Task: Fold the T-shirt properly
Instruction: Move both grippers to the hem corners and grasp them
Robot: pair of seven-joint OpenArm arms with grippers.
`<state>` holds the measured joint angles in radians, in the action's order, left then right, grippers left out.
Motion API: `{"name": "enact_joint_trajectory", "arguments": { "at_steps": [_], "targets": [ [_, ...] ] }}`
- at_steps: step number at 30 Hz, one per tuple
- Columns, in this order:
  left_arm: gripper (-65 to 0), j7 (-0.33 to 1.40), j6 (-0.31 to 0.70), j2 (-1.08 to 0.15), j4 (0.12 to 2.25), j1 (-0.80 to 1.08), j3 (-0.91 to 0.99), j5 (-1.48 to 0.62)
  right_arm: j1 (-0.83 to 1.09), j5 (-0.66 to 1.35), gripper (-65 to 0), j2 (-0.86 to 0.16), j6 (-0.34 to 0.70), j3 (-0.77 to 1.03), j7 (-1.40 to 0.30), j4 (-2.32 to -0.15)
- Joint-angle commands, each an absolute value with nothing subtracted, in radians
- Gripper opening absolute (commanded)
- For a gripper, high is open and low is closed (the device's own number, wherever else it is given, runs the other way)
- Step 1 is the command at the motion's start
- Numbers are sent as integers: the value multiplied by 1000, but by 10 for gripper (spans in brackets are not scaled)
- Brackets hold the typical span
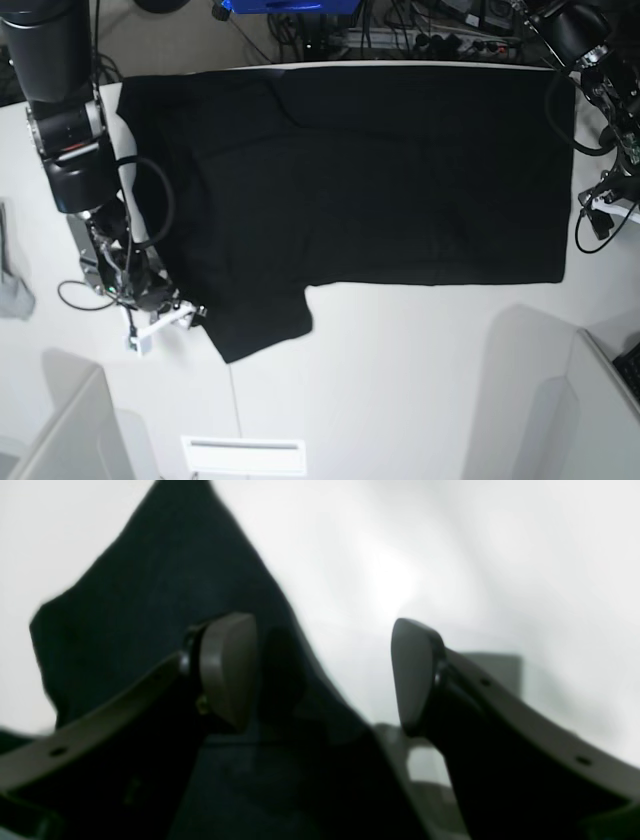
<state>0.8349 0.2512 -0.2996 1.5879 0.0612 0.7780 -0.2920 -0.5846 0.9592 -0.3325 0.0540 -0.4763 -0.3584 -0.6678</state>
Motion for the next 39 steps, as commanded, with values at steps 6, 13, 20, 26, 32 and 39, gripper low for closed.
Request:
{"name": "enact_joint_trajectory", "arguments": {
  "at_steps": [6, 13, 20, 26, 32, 39],
  "targets": [
    [-63, 814, 251, -320, 1554, 18, 782, -297, -618, 963, -269, -326, 65, -510, -351, -676],
    [-63, 814, 251, -320, 1512, 4, 780, -297, -615, 926, -447, -320, 65, -510, -352, -671],
    [-58, 814, 251, -320, 1422, -87, 779, -288, -613, 766, -650, -280, 59, -501, -351, -670],
    [-59, 797, 249, -384, 1285, -171, 639, -288, -613, 760, -650, -278, 59, -499, -352, -670],
    [-63, 627, 246, -395, 1084, -242, 595, -288, -613, 760, -650, -278, 58, -499, -352, -670],
    [-63, 559, 249, -407, 940, -323, 593, -288, -613, 760, -650, -280, 58, -499, -352, -670]
  ]
}}
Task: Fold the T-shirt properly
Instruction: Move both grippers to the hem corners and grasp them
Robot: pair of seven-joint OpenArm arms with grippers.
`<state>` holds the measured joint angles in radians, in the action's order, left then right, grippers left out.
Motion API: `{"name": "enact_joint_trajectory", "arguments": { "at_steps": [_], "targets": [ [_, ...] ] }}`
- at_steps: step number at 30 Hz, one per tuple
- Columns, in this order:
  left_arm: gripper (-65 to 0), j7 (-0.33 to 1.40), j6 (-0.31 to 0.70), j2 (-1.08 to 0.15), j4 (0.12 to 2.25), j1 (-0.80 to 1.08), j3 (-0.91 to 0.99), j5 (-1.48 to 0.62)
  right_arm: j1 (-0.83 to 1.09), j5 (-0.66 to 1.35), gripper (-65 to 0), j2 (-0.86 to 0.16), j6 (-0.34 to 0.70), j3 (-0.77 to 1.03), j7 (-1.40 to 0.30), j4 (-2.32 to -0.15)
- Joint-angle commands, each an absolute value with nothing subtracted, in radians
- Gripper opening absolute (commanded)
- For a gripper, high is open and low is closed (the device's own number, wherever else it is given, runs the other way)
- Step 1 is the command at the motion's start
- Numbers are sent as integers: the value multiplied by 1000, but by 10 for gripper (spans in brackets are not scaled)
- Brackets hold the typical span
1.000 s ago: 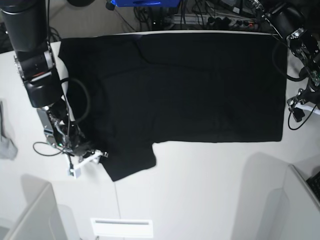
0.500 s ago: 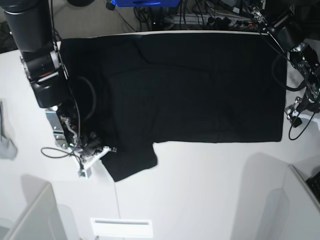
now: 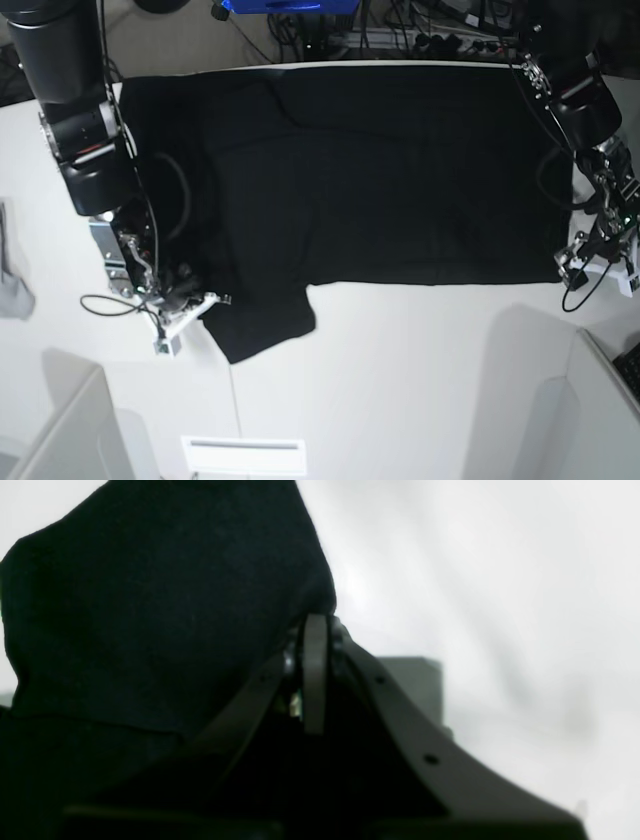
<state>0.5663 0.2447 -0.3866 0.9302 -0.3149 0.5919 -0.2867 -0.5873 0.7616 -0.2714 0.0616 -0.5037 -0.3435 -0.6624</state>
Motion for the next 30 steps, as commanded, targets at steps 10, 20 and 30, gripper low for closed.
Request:
{"name": "enact_joint_trajectory", "arguments": {
  "at_steps": [10, 20, 30],
  "targets": [
    [-63, 524, 248, -420, 842, -403, 433, -292, -613, 760, -650, -278, 58, -499, -352, -670],
    [-64, 510, 249, -417, 754, -430, 410, -288, -613, 760, -650, -280, 58, -499, -352, -670],
    [-276, 512, 251, -412, 745, -424, 409, -297, -613, 760, -650, -282, 58, -499, -352, -670]
  ]
}}
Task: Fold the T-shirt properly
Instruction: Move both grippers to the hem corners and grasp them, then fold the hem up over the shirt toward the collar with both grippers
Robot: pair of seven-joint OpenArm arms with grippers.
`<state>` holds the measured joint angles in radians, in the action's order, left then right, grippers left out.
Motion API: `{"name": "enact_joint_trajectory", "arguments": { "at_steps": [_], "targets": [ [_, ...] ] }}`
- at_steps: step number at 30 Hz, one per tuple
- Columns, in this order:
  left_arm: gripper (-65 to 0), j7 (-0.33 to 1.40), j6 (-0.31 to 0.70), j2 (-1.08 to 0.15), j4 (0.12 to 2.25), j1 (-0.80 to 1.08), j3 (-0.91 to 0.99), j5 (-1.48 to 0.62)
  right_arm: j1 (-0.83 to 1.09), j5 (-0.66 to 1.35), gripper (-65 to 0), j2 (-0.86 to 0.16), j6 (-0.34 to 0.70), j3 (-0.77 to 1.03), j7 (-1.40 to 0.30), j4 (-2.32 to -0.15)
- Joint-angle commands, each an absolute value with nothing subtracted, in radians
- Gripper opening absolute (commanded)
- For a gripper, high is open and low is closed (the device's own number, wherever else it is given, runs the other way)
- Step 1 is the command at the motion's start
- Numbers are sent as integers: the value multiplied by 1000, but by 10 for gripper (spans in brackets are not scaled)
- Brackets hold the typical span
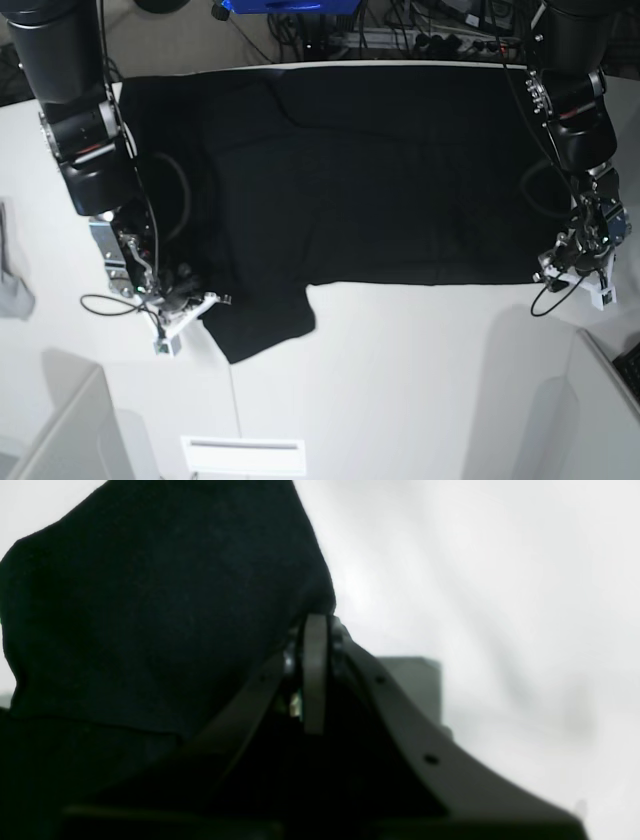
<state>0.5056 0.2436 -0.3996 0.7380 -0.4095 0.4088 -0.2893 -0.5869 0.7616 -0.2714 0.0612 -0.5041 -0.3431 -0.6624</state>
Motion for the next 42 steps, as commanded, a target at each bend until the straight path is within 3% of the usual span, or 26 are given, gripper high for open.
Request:
{"name": "enact_joint_trajectory", "arguments": {
  "at_steps": [1, 8, 24, 29, 42],
  "targets": [
    [-323, 512, 251, -412, 745, -424, 409, -297, -613, 760, -650, -283, 58, -499, -352, -670],
    [-650, 515, 251, -392, 753, -414, 409, -297, -607, 760, -650, -286, 58, -499, -349, -670],
    [-650, 516, 251, -390, 1018, -291, 417, -298, -573, 760, -650, -288, 56, -455, -277, -690],
    [-650, 518, 251, -390, 1072, -274, 418, -300, -499, 753, -650, -288, 56, -305, -285, -831],
    [-650, 618, 251, -357, 1299, -189, 421, -300, -415, 753, -650, -314, 56, -283, -286, -986]
  ]
}}
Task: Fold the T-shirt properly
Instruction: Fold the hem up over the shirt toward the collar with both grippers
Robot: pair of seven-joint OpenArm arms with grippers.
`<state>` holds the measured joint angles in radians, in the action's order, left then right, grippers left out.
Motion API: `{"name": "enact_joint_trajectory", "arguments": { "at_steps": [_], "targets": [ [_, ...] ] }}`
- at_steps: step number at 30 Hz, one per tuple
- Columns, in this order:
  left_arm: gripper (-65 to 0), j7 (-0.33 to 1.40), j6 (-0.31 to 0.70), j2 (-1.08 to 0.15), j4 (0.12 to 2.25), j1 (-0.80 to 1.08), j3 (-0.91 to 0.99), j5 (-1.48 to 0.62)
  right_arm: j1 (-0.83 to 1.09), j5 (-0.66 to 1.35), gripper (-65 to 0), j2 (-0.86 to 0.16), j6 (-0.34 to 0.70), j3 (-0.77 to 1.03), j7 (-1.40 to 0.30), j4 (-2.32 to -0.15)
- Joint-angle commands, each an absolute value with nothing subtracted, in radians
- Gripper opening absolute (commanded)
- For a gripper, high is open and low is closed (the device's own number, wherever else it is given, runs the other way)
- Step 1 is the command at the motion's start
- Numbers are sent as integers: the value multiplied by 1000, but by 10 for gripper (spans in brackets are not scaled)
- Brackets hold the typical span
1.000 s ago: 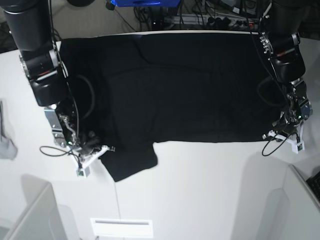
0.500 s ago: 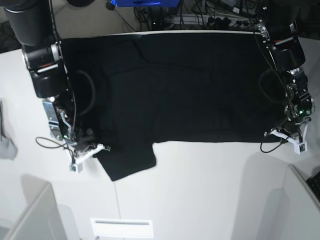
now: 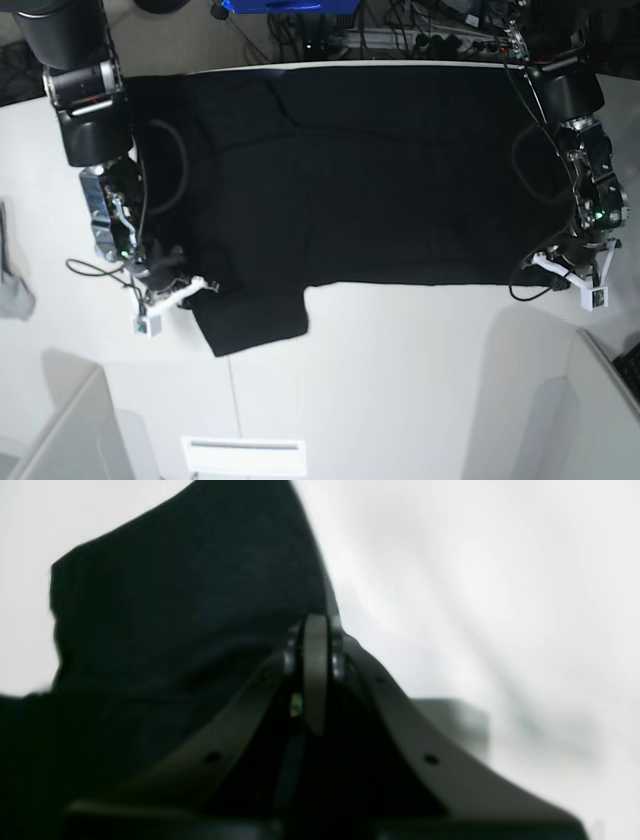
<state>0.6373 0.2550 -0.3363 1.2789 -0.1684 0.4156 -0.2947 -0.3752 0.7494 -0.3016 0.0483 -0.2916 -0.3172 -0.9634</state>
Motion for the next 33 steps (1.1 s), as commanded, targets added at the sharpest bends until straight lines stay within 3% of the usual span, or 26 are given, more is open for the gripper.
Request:
{"name": "enact_joint_trajectory", "arguments": {
  "at_steps": [1, 15, 27, 33],
  "targets": [
    [-650, 618, 251, -357, 1311, -185, 421, -300, -410, 753, -650, -314, 56, -283, -286, -1001],
    [-650, 766, 254, -361, 1483, -117, 421, -300, -355, 753, -650, -315, 56, -283, -286, -1107],
    [-650, 835, 410, -355, 1587, -30, 565, -300, -306, 760, -650, -354, 54, -282, -286, -1207],
    [-650, 835, 412, -357, 1652, 22, 584, -300, -263, 762, -650, -348, 54, -209, -338, -1264]
  ]
}}
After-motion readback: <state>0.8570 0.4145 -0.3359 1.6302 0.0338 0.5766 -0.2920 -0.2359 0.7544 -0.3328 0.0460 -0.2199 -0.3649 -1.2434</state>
